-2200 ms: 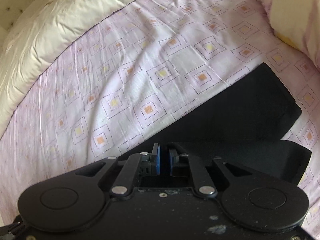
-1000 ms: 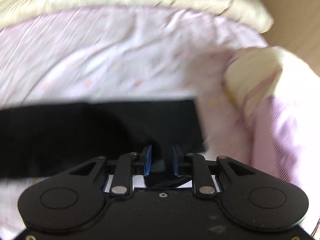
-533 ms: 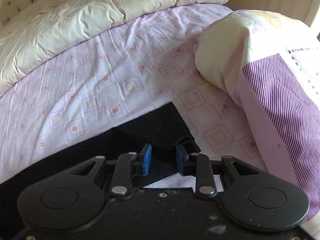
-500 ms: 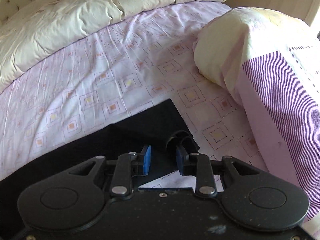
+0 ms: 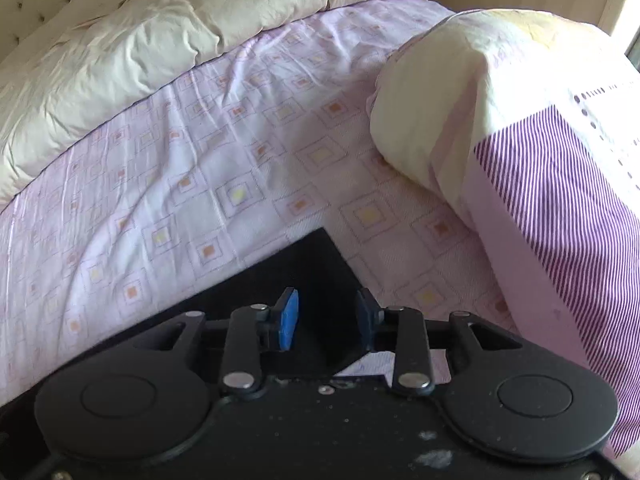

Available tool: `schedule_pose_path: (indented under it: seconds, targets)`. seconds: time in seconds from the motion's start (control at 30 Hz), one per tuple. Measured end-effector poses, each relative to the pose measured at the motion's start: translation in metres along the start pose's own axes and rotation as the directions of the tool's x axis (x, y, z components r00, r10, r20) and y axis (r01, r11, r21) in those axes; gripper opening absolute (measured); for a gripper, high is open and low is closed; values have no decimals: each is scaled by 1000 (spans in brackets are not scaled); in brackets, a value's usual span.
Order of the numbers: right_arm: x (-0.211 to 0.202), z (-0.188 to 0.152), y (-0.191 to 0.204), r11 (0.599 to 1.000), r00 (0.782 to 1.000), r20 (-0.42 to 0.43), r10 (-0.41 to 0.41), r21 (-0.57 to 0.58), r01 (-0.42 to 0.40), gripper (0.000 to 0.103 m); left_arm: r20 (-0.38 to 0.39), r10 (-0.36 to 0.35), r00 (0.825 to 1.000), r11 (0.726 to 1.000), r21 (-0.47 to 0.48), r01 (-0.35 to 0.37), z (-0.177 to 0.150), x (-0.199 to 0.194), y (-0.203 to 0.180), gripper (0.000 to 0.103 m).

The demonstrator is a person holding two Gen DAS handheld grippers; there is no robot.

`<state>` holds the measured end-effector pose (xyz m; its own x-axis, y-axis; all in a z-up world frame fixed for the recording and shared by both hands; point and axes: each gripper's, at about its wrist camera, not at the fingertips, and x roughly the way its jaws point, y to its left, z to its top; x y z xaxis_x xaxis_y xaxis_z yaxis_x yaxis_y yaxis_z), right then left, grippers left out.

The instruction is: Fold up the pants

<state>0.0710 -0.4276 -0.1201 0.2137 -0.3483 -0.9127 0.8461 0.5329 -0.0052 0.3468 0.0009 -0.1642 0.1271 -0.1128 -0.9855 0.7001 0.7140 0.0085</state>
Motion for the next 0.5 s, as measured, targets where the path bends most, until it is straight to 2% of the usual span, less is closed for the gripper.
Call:
schedule_pose_path:
  seconds: [0.13, 0.23, 0.33, 0.4, 0.5]
  targets:
    - [-11, -31, 16, 998, 998, -36, 46, -31, -47, 34, -30, -8, 1000, 1000, 6, 8, 9, -3, 3, 5]
    - [-27, -50, 32, 992, 995, -42, 96, -79, -99, 34, -31, 7, 1000, 999, 39, -6, 15, -9, 1, 8]
    - [-46, -66, 50, 979, 989, -30, 143, -142, -146, 34, -16, -9, 1000, 999, 45, 9, 23, -20, 4, 15]
    - [-59, -75, 62, 968, 984, -23, 177, -176, -178, 34, 2, -48, 999, 999, 19, 48, 29, -28, 10, 40]
    - [-76, -90, 77, 949, 972, -28, 233, -213, -234, 35, 69, -76, 995, 996, -36, 79, 41, -48, 20, 48]
